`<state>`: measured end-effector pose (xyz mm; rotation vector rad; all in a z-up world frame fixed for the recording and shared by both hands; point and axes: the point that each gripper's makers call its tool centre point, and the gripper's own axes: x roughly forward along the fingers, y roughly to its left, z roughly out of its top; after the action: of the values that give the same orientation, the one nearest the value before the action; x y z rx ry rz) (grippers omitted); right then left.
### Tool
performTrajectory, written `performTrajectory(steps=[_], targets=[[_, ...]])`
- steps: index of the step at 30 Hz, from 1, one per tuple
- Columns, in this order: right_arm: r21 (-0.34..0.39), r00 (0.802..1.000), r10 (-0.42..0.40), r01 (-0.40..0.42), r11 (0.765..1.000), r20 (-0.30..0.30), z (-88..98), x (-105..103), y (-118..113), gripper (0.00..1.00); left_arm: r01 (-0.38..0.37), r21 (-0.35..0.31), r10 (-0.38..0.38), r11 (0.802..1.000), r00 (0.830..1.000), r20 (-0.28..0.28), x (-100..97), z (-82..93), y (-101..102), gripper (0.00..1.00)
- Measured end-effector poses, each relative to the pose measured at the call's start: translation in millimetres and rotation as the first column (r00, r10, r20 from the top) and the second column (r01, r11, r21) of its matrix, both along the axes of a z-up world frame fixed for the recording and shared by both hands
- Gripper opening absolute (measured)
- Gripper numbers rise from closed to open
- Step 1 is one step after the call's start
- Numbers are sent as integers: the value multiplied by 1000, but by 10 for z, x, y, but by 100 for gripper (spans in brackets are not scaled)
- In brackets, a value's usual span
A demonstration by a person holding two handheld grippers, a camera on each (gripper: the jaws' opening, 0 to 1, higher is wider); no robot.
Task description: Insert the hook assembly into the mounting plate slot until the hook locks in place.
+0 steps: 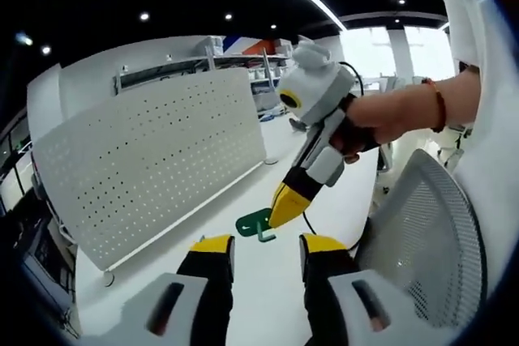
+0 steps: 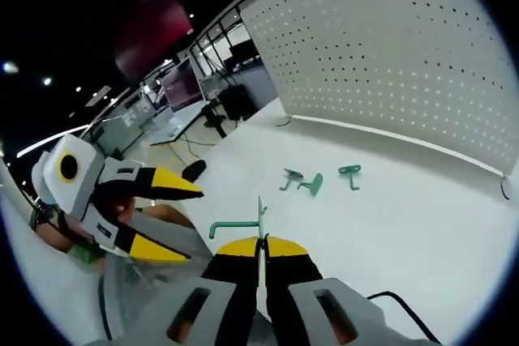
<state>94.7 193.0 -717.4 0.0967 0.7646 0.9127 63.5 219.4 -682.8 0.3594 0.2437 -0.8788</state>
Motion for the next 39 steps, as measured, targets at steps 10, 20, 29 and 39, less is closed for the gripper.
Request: performTrajectory(steps=[10, 20, 29, 39], targets=[[-5, 999, 36, -36, 999, -29, 35, -112, -28, 0, 24, 95, -29, 995, 998, 47, -34, -35, -54, 23], [39, 995, 62, -59, 998, -81, 65, -271, 15, 0, 61, 176, -77, 983, 993, 85, -126, -64, -118, 18], [42, 989, 69, -64, 997, -132, 32, -366, 45, 0, 69, 271, -107, 960, 986, 126, -185, -99, -97, 13], [58, 981, 77, -68, 996, -180, 20, -454, 86, 0, 80, 474, -208, 877, 952, 223, -219, -132, -107, 11]])
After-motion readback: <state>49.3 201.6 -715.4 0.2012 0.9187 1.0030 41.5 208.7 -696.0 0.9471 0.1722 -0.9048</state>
